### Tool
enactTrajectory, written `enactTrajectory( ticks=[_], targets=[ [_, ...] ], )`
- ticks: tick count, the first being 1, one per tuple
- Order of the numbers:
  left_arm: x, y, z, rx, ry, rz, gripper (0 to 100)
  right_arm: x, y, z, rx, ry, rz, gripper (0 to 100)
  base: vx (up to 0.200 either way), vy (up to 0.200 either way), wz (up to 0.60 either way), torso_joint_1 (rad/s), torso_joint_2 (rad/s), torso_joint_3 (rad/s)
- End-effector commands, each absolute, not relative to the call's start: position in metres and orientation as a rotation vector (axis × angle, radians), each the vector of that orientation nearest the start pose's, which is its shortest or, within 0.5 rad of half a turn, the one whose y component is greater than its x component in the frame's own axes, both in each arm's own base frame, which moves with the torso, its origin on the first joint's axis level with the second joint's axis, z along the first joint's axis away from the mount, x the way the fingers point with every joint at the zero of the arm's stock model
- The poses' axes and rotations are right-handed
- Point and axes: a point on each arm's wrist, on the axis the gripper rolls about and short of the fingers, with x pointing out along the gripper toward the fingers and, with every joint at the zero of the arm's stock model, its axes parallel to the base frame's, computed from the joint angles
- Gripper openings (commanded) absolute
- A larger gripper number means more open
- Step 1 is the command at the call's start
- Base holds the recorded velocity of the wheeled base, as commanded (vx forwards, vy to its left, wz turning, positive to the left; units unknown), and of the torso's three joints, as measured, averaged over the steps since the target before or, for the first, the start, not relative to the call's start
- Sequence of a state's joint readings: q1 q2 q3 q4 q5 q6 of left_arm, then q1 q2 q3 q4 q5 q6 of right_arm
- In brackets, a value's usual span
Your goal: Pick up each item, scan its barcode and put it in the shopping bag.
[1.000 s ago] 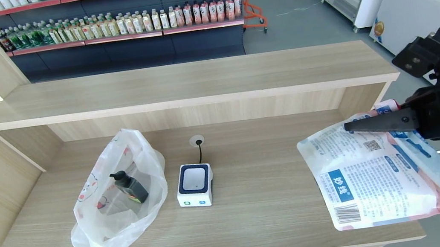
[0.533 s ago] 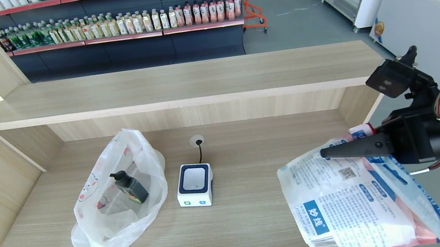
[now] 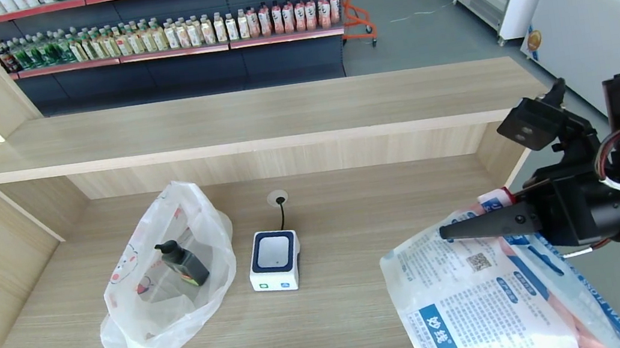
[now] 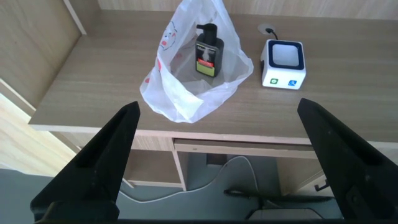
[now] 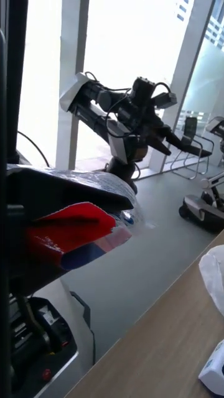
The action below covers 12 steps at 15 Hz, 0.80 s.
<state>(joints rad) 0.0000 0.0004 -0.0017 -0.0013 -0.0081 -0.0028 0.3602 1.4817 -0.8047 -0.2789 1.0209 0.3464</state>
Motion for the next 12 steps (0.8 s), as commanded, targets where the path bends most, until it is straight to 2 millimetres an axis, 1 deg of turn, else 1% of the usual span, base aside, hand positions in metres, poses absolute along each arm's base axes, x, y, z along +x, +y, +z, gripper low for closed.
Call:
enactTrajectory(
  ticks=[1,6,7,10,12],
  targets=[
    [-0.0229,-0.0002,0.0761,-0.003,-0.003,-0.008,100,0.2194,0.1040,0.2118,0.426,0.645,1.285,0,0.000,0.000,0.00,0.000,0.00,0.000],
    [-0.0229,-0.0002,0.0761,-0.003,-0.003,-0.009,100,0.2198,0.1041,0.2118,0.424,0.644,1.282,0,0.000,0.000,0.00,0.000,0.00,0.000],
    [-0.0229,-0.0002,0.0761,-0.003,-0.003,-0.008,100,0.2212,0.1047,0.2134,0.417,0.633,1.260,0,0.000,0.000,0.00,0.000,0.00,0.000],
    [-0.0229,-0.0002,0.0761,-0.003,-0.003,-0.009,100,0.2181,0.1057,0.2076,0.415,0.649,1.218,0,0.000,0.000,0.00,0.000,0.00,0.000],
    [-0.0229,-0.0002,0.0761,-0.003,-0.003,-0.008,100,0.2163,0.1053,0.2076,0.414,0.648,1.219,0,0.000,0.000,0.00,0.000,0.00,0.000]
  ],
)
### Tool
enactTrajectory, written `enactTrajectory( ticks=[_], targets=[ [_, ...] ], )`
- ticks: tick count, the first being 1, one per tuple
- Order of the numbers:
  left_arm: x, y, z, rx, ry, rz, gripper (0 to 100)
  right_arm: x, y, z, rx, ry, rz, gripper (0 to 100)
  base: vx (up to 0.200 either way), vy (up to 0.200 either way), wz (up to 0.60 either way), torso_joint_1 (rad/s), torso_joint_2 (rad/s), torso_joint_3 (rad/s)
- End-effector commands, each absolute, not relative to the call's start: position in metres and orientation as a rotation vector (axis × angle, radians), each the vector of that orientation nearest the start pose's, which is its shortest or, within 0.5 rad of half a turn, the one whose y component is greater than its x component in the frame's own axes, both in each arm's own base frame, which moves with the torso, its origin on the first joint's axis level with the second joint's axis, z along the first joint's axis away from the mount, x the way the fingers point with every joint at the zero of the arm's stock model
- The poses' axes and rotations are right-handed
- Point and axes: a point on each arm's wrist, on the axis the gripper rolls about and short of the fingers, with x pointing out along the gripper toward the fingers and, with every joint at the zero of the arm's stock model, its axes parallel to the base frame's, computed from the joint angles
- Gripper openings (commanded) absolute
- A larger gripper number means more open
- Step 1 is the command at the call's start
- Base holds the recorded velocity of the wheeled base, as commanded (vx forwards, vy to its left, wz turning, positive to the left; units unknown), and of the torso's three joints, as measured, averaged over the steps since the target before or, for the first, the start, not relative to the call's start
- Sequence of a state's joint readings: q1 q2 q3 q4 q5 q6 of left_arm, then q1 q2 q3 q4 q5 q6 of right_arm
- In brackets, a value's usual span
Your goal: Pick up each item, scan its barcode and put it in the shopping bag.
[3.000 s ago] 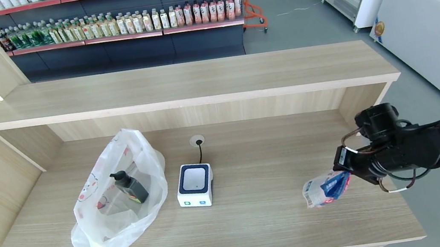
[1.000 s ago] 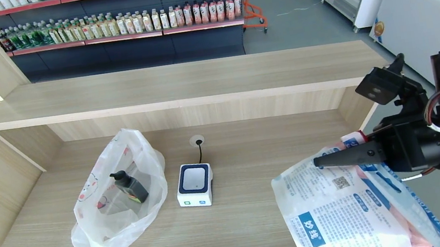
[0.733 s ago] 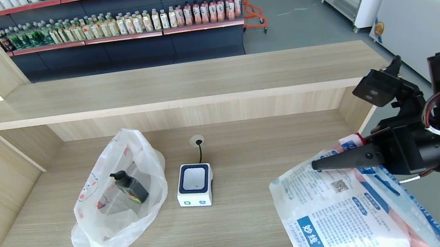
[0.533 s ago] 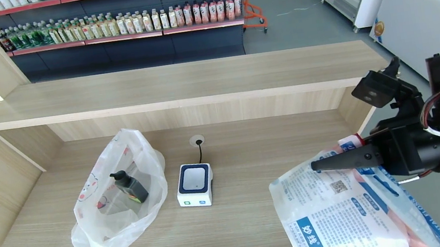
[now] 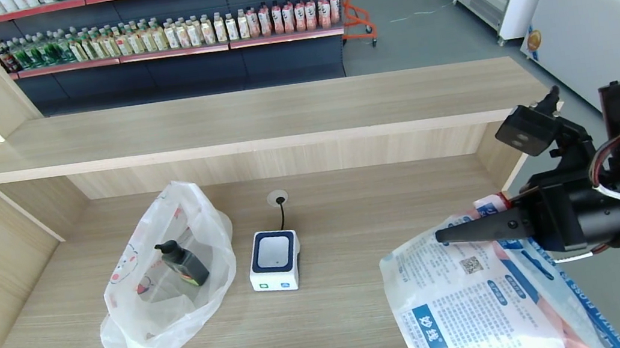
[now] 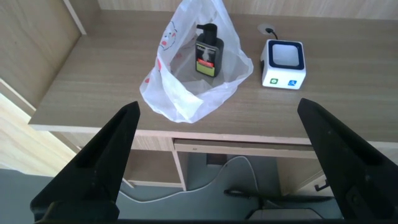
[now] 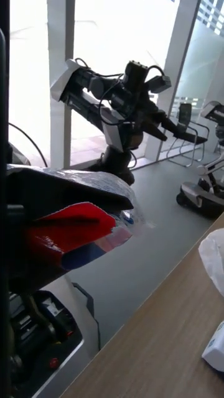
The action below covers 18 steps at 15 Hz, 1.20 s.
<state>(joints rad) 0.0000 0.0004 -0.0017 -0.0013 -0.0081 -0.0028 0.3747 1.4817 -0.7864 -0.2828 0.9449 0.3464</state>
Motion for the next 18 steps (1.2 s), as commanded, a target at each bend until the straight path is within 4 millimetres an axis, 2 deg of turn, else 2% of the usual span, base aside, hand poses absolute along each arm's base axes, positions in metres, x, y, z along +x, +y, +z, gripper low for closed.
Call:
enactTrajectory(
  ticks=[1,4,6,8,9,11,18],
  targets=[
    [-0.023,0.000,0.076,-0.003,-0.003,-0.008,100,0.217,0.105,0.208,0.415,0.648,1.220,0,0.000,0.000,0.00,0.000,0.00,0.000],
    [-0.023,0.000,0.076,-0.003,-0.003,-0.008,100,0.219,0.106,0.209,0.411,0.639,1.220,0,0.000,0.000,0.00,0.000,0.00,0.000],
    [-0.023,0.000,0.076,-0.003,-0.003,-0.009,100,0.223,0.107,0.213,0.354,0.536,1.210,0,0.000,0.000,0.00,0.000,0.00,0.000],
    [-0.023,0.000,0.076,-0.005,-0.003,-0.008,100,0.232,0.107,0.212,0.203,0.397,1.042,0,0.000,0.000,0.00,0.000,0.00,0.000],
    [-0.023,0.000,0.076,-0.003,-0.003,-0.009,100,0.234,0.104,0.212,0.073,0.325,0.939,0,0.000,0.000,0.00,0.000,0.00,0.000],
    [-0.023,0.000,0.076,-0.003,-0.003,-0.008,100,0.231,0.095,0.213,-0.020,0.277,0.852,0,0.000,0.000,0.00,0.000,0.00,0.000],
    [-0.023,0.000,0.076,-0.003,-0.003,-0.008,100,0.231,0.074,0.183,-0.329,0.171,0.796,0,0.000,0.000,0.00,0.000,0.00,0.000]
  ],
)
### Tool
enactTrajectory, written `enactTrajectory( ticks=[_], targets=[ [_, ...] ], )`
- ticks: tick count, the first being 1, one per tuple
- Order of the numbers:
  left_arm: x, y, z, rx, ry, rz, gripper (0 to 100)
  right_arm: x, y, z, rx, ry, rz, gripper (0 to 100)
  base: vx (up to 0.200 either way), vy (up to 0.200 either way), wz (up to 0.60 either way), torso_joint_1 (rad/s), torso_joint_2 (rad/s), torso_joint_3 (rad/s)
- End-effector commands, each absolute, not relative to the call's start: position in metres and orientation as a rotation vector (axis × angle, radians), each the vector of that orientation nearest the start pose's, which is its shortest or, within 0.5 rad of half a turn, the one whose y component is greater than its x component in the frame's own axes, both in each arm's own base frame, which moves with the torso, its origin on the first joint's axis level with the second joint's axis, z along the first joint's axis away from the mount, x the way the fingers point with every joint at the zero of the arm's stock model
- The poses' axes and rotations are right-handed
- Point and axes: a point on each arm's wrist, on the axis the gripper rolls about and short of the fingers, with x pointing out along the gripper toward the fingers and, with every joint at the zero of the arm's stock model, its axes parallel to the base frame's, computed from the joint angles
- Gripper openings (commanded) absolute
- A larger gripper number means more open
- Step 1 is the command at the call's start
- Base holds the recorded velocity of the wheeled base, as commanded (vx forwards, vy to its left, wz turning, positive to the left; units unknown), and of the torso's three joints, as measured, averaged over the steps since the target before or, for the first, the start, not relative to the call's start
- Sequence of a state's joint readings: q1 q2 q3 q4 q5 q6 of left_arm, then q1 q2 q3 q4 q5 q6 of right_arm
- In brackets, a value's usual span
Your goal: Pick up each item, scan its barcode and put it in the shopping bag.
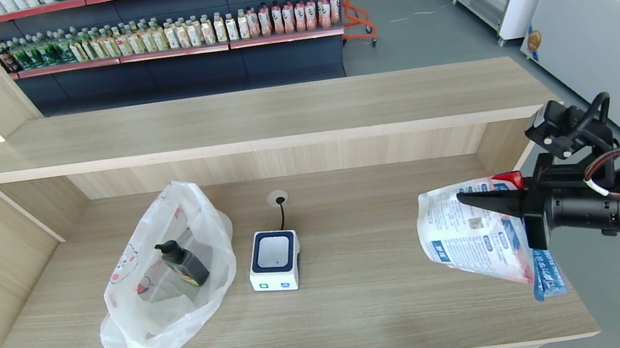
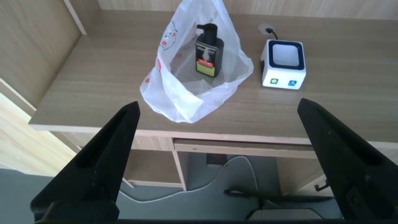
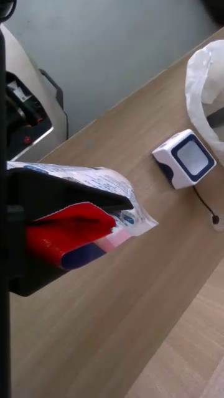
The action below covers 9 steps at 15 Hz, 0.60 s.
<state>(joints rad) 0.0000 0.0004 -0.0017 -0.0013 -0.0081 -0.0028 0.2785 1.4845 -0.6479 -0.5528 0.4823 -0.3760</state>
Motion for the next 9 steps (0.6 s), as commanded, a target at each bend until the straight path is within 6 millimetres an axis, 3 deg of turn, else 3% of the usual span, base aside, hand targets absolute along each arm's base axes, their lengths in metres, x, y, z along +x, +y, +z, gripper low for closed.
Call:
enactTrajectory(
  ticks=[1,9],
  targets=[
    [-0.0229,-0.0002,0.0761,-0.005,-0.003,-0.009,100,0.2307,0.0743,0.1811,-0.337,0.172,0.800,0,0.000,0.000,0.00,0.000,0.00,0.000],
    [-0.0229,-0.0002,0.0761,-0.002,-0.003,-0.008,100,0.2294,0.0737,0.1791,-0.331,0.180,0.803,0,0.000,0.000,0.00,0.000,0.00,0.000]
  ],
)
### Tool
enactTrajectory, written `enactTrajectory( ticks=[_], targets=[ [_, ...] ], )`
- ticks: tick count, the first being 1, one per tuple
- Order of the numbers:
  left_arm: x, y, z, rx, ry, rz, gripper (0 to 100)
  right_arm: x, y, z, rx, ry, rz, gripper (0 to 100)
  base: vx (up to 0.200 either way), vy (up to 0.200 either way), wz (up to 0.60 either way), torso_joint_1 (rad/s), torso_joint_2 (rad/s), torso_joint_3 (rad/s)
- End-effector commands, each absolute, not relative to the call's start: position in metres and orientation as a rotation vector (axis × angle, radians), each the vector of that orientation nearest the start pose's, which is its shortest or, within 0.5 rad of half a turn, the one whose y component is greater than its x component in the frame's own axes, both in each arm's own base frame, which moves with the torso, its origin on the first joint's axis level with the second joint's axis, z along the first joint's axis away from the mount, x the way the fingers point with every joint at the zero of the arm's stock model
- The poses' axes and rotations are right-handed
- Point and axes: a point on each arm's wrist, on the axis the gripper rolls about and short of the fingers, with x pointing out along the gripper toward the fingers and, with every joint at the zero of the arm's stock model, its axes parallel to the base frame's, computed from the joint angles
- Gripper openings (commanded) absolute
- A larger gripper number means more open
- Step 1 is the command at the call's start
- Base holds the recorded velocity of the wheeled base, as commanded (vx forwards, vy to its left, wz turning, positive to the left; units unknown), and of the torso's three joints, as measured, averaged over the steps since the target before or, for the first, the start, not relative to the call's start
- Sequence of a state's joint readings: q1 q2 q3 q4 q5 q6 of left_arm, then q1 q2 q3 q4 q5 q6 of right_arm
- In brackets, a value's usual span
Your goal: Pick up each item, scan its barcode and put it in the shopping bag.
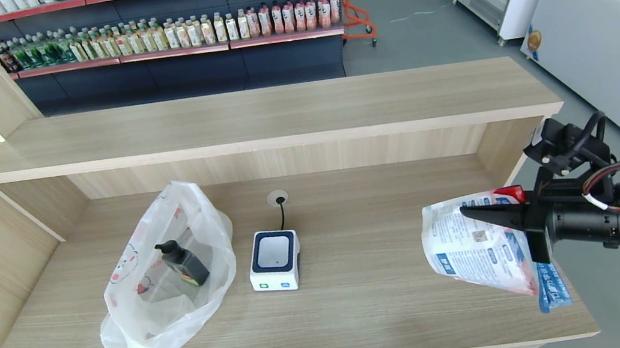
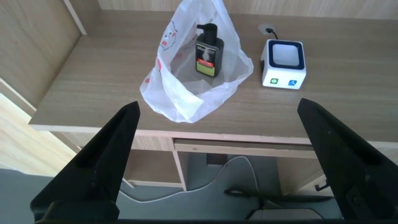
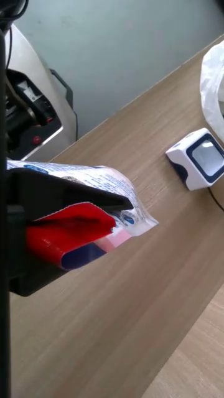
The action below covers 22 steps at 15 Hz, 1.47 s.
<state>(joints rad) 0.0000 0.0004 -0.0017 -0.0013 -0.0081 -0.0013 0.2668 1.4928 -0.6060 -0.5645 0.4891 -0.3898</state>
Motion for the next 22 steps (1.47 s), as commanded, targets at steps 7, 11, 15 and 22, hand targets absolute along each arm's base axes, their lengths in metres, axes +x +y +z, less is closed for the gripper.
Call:
enactTrajectory(
  ticks=[7,11,15,22],
  targets=[
    [-0.023,0.000,0.076,-0.003,-0.003,-0.009,100,0.230,0.074,0.179,-0.327,0.180,0.806,0,0.000,0.143,0.00,0.002,0.00,0.001],
    [-0.023,0.000,0.076,-0.002,-0.003,-0.009,100,0.231,0.074,0.178,-0.309,0.192,0.804,0,0.000,0.200,0.00,0.003,0.00,0.001],
    [-0.023,0.000,0.076,0.002,-0.003,-0.009,100,0.249,0.075,0.173,-0.307,0.213,0.792,0,0.000,0.200,0.00,0.004,0.00,0.006],
    [-0.023,0.000,0.076,-0.003,-0.003,-0.009,100,0.298,0.086,0.145,-0.407,0.186,0.792,0,0.000,0.143,0.00,0.002,0.00,0.001]
  ],
)
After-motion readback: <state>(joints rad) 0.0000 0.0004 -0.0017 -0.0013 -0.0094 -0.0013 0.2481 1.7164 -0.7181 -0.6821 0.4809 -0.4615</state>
